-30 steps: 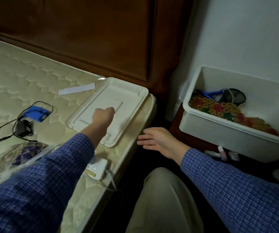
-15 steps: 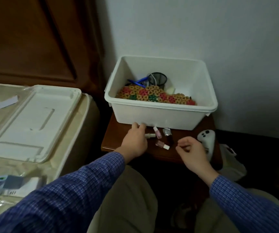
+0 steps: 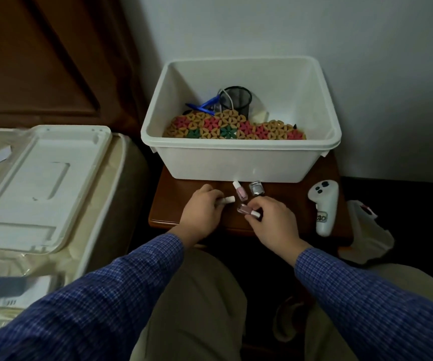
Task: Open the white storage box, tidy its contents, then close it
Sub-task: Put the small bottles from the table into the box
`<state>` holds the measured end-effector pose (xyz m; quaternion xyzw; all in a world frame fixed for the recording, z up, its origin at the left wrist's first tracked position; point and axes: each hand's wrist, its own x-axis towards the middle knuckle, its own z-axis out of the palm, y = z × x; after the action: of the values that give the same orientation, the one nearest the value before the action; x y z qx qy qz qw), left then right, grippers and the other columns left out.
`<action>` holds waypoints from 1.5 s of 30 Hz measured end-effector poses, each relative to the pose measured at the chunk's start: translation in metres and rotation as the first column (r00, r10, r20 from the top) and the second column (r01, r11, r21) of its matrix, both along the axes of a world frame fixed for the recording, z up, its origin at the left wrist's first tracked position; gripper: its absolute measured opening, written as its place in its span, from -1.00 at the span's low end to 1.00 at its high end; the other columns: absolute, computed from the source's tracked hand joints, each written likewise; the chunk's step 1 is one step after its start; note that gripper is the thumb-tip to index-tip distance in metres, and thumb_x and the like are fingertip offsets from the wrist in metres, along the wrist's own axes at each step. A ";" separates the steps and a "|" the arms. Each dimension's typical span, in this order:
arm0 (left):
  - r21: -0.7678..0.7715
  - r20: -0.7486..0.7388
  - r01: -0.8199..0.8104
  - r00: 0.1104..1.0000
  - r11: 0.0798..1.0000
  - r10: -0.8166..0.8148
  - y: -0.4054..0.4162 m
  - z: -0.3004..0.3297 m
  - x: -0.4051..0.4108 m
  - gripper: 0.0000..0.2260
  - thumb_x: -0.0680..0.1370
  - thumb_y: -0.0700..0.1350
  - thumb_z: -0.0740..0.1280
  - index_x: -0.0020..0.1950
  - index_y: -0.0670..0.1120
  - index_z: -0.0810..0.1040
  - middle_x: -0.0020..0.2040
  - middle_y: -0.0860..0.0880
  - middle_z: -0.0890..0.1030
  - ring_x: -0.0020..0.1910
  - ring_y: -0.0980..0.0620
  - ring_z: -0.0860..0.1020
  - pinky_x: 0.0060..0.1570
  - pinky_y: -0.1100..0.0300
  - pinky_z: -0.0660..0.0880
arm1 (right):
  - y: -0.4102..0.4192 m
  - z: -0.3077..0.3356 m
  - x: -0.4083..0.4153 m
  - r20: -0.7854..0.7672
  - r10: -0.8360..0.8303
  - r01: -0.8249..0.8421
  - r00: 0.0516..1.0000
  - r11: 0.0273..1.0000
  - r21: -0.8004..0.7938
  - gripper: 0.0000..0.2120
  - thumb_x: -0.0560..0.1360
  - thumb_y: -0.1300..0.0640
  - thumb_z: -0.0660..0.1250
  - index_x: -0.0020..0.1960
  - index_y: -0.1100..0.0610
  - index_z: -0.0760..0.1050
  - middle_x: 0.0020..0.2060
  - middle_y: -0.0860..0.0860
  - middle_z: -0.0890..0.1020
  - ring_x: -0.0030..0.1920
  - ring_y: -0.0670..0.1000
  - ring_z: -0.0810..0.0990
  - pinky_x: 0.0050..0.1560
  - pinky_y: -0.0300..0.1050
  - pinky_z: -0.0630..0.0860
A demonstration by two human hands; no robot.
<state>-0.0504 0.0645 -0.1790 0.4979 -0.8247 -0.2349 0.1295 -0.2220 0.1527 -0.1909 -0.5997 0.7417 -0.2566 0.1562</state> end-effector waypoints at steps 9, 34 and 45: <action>0.745 -0.457 0.105 0.799 0.658 0.390 0.025 0.024 0.007 -0.87 0.69 -0.11 0.23 0.07 -0.14 0.52 -0.10 -0.08 0.59 -0.17 0.02 0.56 -0.23 0.19 0.54 | -0.001 0.023 0.000 0.716 0.018 -0.120 0.698 0.988 0.092 -0.82 0.47 0.12 0.50 0.06 -0.01 0.67 -0.01 -0.09 0.72 0.03 -0.13 0.69 0.01 -0.27 0.60; 0.761 -0.591 0.242 0.641 0.602 0.490 0.036 0.018 0.031 -0.80 0.67 -0.22 0.25 0.28 -0.25 0.43 -0.12 -0.16 0.59 -0.24 -0.04 0.58 -0.18 0.12 0.60 | -0.019 0.038 0.021 0.910 -0.306 -0.078 0.278 0.938 0.339 -0.72 0.48 0.23 0.50 0.17 0.22 0.57 -0.13 0.15 0.74 -0.20 0.03 0.72 -0.26 -0.22 0.59; 0.827 -0.526 0.412 0.323 0.383 0.787 0.030 -0.006 0.041 -0.84 0.65 -0.17 0.21 0.19 -0.11 0.51 -0.19 -0.09 0.53 -0.24 0.01 0.52 -0.20 0.14 0.53 | -0.026 -0.001 -0.015 0.073 -0.271 0.253 0.960 0.948 0.191 -0.66 0.44 -0.04 0.50 0.12 0.03 0.49 -0.08 -0.09 0.58 -0.06 -0.03 0.57 -0.11 -0.07 0.55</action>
<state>-0.0091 0.0945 -0.1854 0.3687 -0.2318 -0.8443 0.3123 -0.2371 0.1266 -0.1919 -0.4659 0.8263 -0.2363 0.2104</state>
